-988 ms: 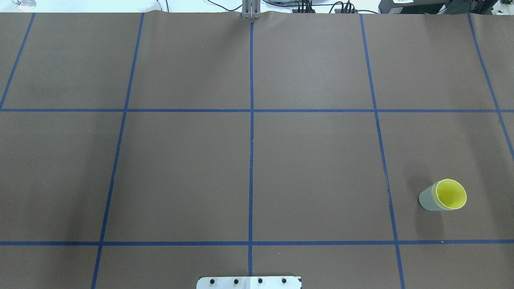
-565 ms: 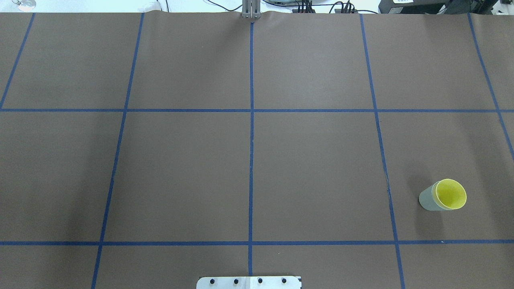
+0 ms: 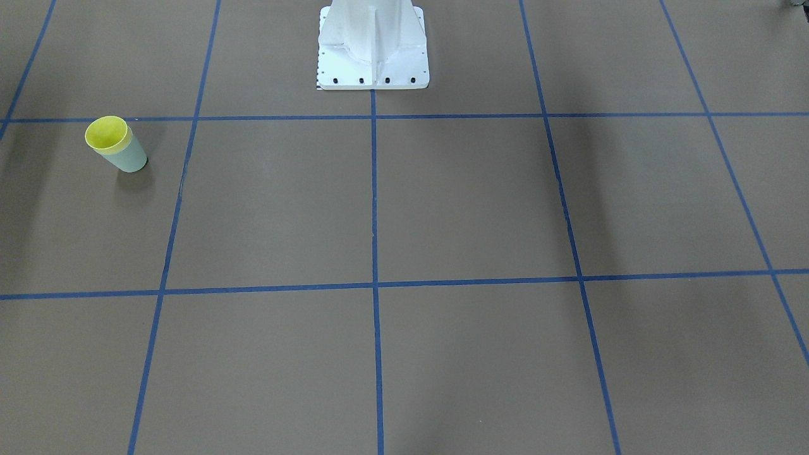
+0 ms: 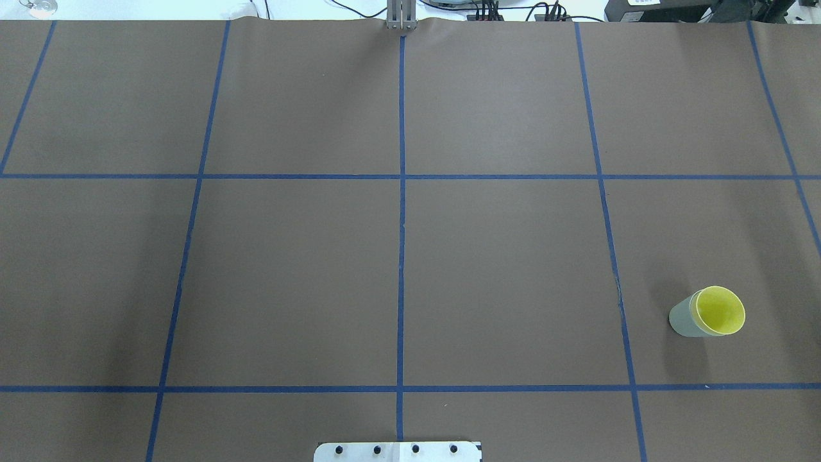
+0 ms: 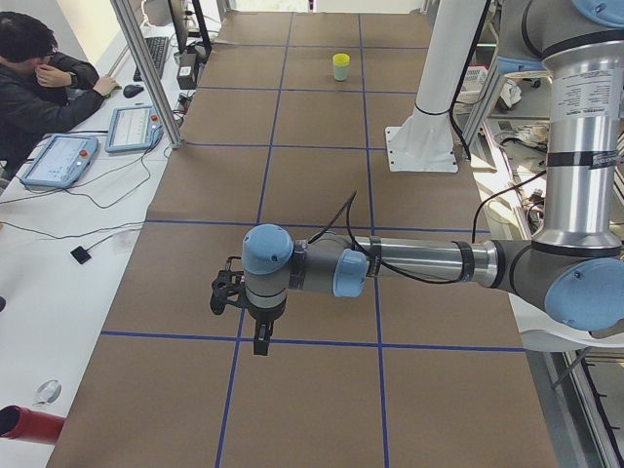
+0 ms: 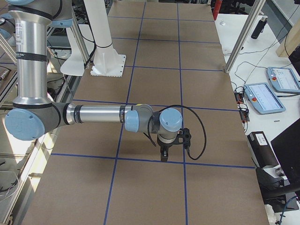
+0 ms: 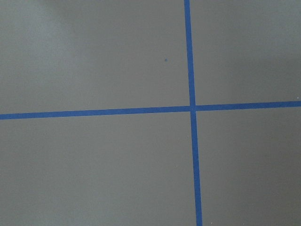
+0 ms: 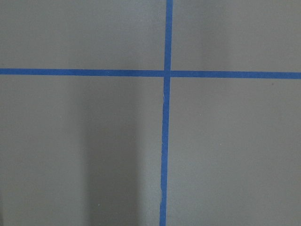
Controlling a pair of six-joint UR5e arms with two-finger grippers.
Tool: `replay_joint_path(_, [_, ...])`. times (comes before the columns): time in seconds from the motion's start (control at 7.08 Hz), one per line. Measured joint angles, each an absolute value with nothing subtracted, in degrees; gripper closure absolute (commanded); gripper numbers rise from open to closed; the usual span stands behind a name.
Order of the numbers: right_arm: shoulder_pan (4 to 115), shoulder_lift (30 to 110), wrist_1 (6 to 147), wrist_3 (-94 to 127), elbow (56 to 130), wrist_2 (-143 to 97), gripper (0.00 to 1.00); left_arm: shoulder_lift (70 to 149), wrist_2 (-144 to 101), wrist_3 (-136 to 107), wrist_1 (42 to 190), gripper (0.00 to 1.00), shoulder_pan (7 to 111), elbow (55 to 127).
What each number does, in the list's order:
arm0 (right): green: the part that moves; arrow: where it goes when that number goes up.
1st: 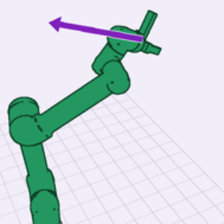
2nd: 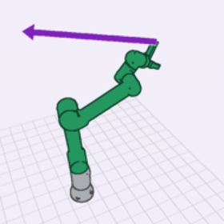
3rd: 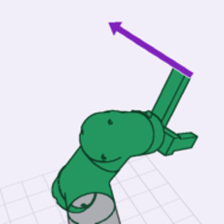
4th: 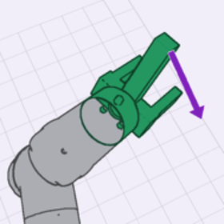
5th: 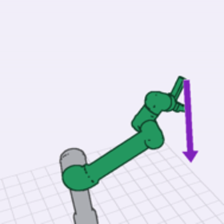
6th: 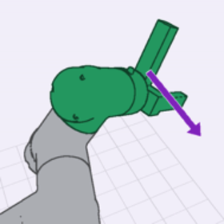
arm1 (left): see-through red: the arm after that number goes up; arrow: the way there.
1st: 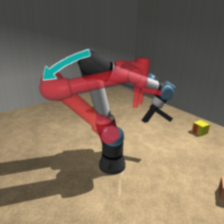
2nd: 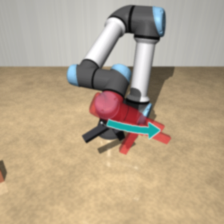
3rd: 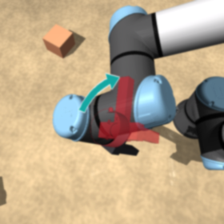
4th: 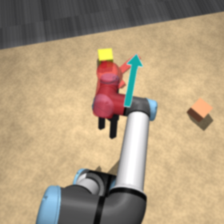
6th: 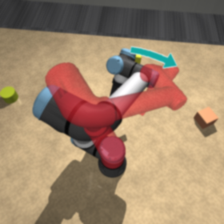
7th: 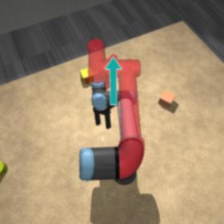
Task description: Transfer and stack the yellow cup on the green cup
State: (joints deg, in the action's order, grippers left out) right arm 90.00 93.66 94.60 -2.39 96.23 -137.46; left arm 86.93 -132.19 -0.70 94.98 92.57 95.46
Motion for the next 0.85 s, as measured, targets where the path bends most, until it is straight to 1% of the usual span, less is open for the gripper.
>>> replay_joint_path(0.85, [89.9,93.5,94.5,-2.5,96.3,-137.3,0.0,86.9,-132.1,-0.7,95.0,0.0,91.7,95.5])
